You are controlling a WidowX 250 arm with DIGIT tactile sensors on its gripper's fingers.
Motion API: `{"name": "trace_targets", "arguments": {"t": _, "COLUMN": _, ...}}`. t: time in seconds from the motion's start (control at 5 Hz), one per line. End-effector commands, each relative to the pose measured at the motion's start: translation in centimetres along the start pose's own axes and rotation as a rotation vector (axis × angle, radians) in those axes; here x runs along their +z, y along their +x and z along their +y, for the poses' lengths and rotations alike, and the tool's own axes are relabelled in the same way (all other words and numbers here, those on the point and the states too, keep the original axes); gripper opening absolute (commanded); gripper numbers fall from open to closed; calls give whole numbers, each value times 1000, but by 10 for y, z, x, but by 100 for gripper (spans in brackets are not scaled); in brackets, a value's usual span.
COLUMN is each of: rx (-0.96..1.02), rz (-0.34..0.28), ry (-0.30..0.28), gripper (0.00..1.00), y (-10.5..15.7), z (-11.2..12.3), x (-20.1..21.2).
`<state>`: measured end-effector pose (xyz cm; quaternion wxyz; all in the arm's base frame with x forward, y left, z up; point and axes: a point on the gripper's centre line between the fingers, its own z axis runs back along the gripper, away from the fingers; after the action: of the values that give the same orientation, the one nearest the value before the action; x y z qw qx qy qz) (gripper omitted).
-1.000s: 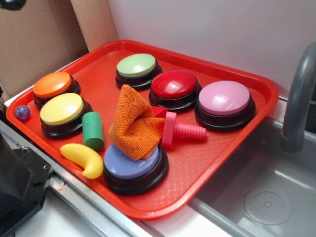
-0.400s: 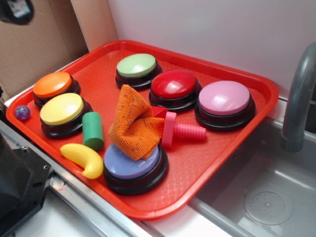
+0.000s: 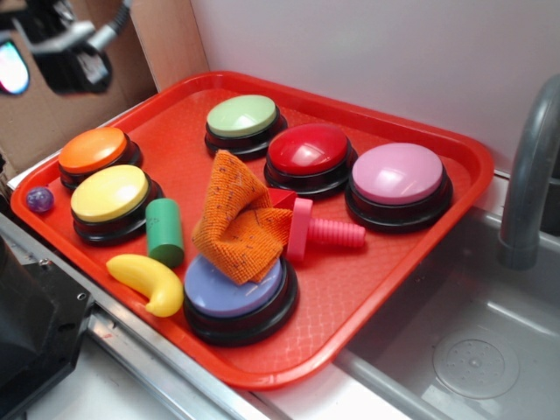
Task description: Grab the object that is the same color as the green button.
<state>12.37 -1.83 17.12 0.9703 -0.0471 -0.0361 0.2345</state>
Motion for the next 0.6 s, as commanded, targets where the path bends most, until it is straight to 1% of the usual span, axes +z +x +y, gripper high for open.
{"name": "trace_targets", "arguments": {"t": 0.0, "rx": 287, "rz": -81, "ry": 8, "gripper": 100, "y": 17, "z": 2, "x": -50}}
{"name": "trace_targets", "arguments": {"t": 0.2, "rx": 409, "rz": -106, "ry": 7, "gripper": 100, "y": 22, "z": 6, "x": -75}}
{"name": "trace_targets", "arguments": {"t": 0.4, "rx": 483, "rz": -78, "ry": 33, "gripper": 100, "y": 29, "z": 8, "x": -95}}
